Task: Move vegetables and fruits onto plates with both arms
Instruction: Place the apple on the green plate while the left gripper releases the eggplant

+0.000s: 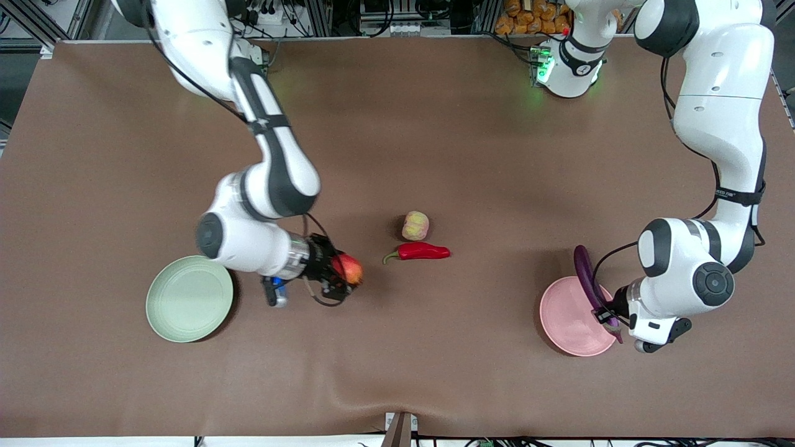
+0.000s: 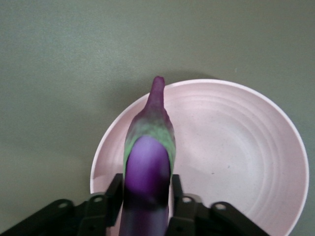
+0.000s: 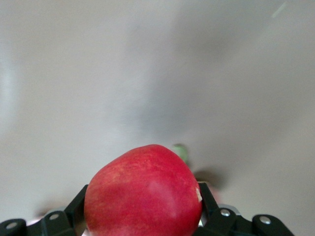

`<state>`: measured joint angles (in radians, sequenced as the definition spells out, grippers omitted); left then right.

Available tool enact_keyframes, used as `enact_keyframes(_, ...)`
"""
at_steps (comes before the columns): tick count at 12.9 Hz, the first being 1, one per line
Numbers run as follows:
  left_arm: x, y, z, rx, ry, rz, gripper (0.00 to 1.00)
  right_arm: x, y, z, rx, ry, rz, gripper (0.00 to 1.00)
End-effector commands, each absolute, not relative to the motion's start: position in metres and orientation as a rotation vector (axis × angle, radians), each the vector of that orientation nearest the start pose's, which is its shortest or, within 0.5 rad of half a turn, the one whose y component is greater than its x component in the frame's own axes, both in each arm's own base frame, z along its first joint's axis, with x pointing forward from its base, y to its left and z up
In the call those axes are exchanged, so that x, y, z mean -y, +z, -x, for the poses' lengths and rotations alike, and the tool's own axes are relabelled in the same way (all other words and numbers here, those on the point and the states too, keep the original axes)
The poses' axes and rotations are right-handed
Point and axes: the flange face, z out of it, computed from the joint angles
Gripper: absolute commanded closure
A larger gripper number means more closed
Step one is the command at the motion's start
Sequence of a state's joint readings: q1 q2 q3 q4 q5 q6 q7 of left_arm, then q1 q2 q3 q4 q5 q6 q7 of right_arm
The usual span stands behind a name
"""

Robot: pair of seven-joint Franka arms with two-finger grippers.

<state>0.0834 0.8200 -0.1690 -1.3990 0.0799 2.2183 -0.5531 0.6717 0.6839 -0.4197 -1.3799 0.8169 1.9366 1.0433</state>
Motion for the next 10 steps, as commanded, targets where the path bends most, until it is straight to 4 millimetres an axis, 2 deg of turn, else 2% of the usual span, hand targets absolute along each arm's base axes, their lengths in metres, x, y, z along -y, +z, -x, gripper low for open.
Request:
enact_keyframes(1, 0.051, 0.231, -0.736, 0.771, -0.02, 3.115, 0.0, -0.21, 0.345, -0.658, -1.175, 0.517, 2.545, 1.0)
enact_keyframes(3, 0.068, 0.241, -0.736, 0.806, -0.017, 3.131, 0.0, -0.166, 0.328, -0.65, -0.978, 0.45, 2.774, 1.0)
enact_keyframes(4, 0.08, 0.249, -0.735, 0.827, -0.023, 3.132, 0.0, -0.144, 0.316, -0.648, -0.896, 0.431, 2.836, 1.0)
enact_keyframes(5, 0.096, 0.256, -0.732, 0.856, 0.0, 3.118, 0.0, -0.117, 0.304, -0.646, -0.836, 0.392, 2.866, 1.0)
enact_keyframes(6, 0.121, 0.261, -0.725, 0.922, 0.04, 3.087, 0.0, -0.094, 0.291, -0.644, -0.755, 0.359, 2.901, 1.0)
enact_keyframes(8, 0.201, 0.269, -0.705, 1.219, 0.097, 2.981, 0.0, -0.054, 0.277, -0.645, -0.658, 0.298, 2.937, 1.0)
enact_keyframes(10, 0.283, 0.264, -0.676, 1.471, 0.128, 2.842, 0.0, 0.002, 0.264, -0.65, -0.547, 0.271, 2.965, 1.0)
